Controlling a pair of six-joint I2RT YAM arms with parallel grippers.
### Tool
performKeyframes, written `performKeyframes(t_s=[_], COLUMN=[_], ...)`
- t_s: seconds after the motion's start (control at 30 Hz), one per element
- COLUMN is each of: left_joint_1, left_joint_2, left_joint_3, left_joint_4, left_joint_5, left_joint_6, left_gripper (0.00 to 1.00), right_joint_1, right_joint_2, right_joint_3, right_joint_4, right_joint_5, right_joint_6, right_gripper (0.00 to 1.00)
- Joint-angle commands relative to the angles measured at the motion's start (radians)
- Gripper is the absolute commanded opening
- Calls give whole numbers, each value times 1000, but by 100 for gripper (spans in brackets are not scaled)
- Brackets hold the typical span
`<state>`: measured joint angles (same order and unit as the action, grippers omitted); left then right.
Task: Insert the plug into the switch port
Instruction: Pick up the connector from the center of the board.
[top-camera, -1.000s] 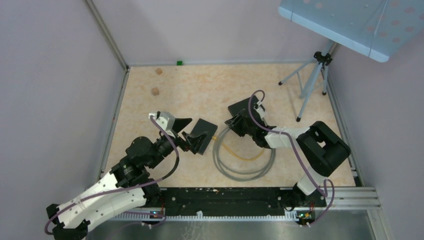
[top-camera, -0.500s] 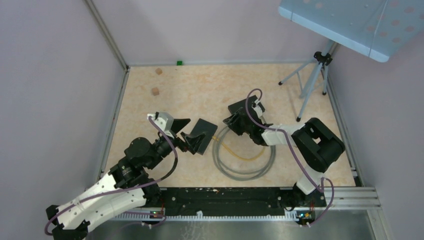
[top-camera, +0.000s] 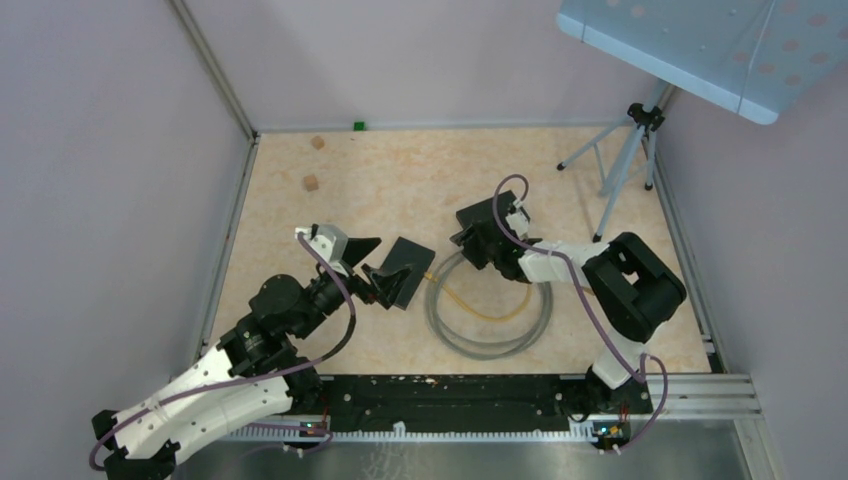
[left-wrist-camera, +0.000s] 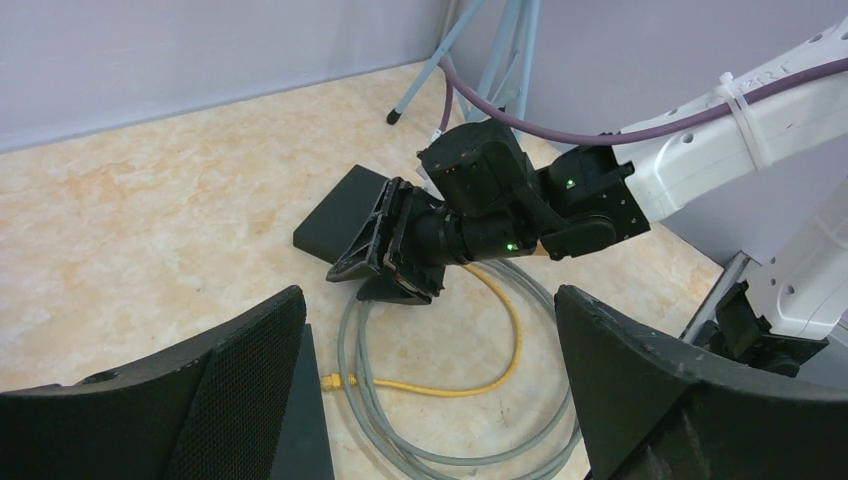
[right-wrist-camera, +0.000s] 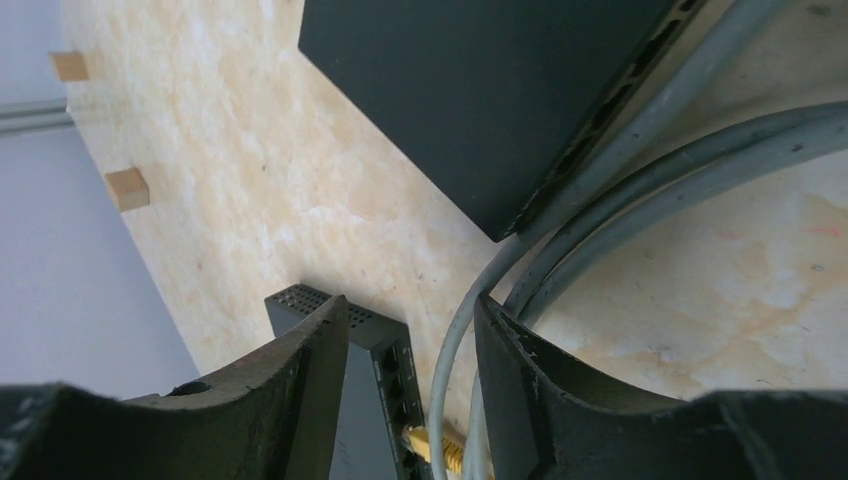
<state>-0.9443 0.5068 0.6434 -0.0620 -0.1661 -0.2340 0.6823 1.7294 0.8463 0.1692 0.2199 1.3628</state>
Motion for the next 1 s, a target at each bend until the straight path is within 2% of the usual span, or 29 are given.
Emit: performKeyframes(t_s=[0.0, 0.17, 0.33, 0.47, 0.6, 0.7, 0.83, 0.97], left_joint_1=[-1, -1, -1, 0, -1, -1, -1, -1], left_joint_2=[11, 25, 24, 23, 11, -13, -53, -76], left_joint_3=[10, 14, 8, 9, 15, 30, 59, 103], left_joint_4=[25, 28, 32, 23, 4, -17, -24, 8], left_joint_5=[-4, 6, 1, 3, -4, -19, -33, 6], left_joint_6=[1, 1, 2, 2, -2, -4, -3, 45], left_gripper=[98, 98, 98, 98, 98, 98, 98, 99], right_joint_1=[-9, -1, 5, 3, 3, 8, 21, 21], right_joint_2=[20, 9, -10, 22, 30, -54, -253, -479], right_joint_3=[29, 39, 26, 23, -16, -78, -131, -191], right_joint_4=[-166, -255, -234, -191, -90, -24, -3, 214], right_joint_5=[100, 136, 147, 169, 182, 202, 233, 152], right_joint_6=[70, 118, 122, 119, 117, 74, -18, -297], right_gripper=[49, 50, 49, 31, 0, 0, 0, 0])
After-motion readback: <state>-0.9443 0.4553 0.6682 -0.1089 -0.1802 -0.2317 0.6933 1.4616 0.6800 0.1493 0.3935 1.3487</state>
